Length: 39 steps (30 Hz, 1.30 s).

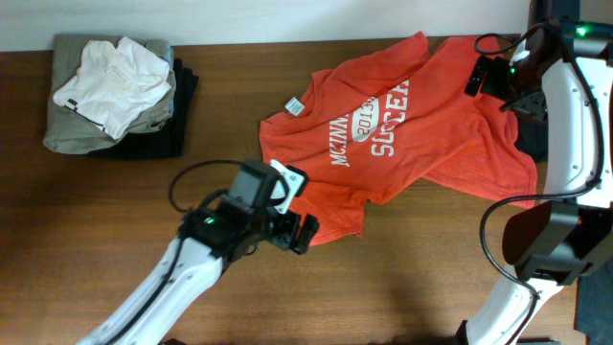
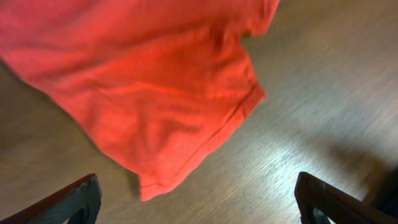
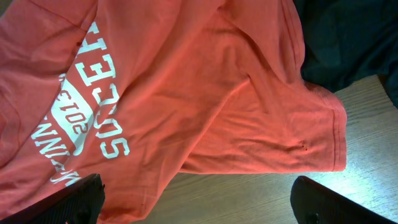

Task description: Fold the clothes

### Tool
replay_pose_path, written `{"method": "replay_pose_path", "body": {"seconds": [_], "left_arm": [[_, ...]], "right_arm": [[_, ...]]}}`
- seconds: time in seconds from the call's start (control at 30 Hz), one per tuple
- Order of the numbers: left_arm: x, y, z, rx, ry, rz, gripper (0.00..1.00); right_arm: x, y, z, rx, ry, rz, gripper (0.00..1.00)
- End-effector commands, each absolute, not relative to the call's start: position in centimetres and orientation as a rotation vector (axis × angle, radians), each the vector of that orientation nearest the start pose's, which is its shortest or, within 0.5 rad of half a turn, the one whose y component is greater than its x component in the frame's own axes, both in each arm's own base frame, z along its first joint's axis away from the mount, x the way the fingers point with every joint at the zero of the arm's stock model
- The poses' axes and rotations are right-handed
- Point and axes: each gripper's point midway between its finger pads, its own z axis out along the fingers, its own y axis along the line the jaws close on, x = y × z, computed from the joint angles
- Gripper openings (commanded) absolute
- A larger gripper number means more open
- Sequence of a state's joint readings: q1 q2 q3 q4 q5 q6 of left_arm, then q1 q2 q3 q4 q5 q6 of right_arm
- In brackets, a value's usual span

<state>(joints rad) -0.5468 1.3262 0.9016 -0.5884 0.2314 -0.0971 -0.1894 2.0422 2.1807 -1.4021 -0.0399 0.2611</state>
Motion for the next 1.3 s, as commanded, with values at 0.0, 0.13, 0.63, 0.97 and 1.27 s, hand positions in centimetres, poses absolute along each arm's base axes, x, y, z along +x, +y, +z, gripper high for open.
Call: {"method": "replay_pose_path", "body": {"seconds": [0.0,0.13,0.63,0.97,1.27], "left_arm": [[25.5,-21.7,9.0,0.749,2.637,-0.529,0.99],[25.9,-19.5,6.5,0.472,2.808,-0.431,0.99],[25.6,-18.2,2.7,0.471,2.947,-0.428,0.85],[25.6,-19.2,0.9,0.543,2.954,-0.441,0.69],[25.6,-19.2,-0.9,0.557,2.984,-0.402,0.24]], "right_arm": [[44.4,-8.4,21.0,0.632,2.751,0.035,0.99],[44.3,-8.5,21.0,0.63,2.757,0.021,0.99],[44.1,-8.8,20.9,0.636,2.762,-0.002,0.99],[43.9,-8.8,20.8,0.638,2.769,-0.003,0.99],[42.0,-10.6,20.4,0.743,2.809,-0.014,0.99]]}}
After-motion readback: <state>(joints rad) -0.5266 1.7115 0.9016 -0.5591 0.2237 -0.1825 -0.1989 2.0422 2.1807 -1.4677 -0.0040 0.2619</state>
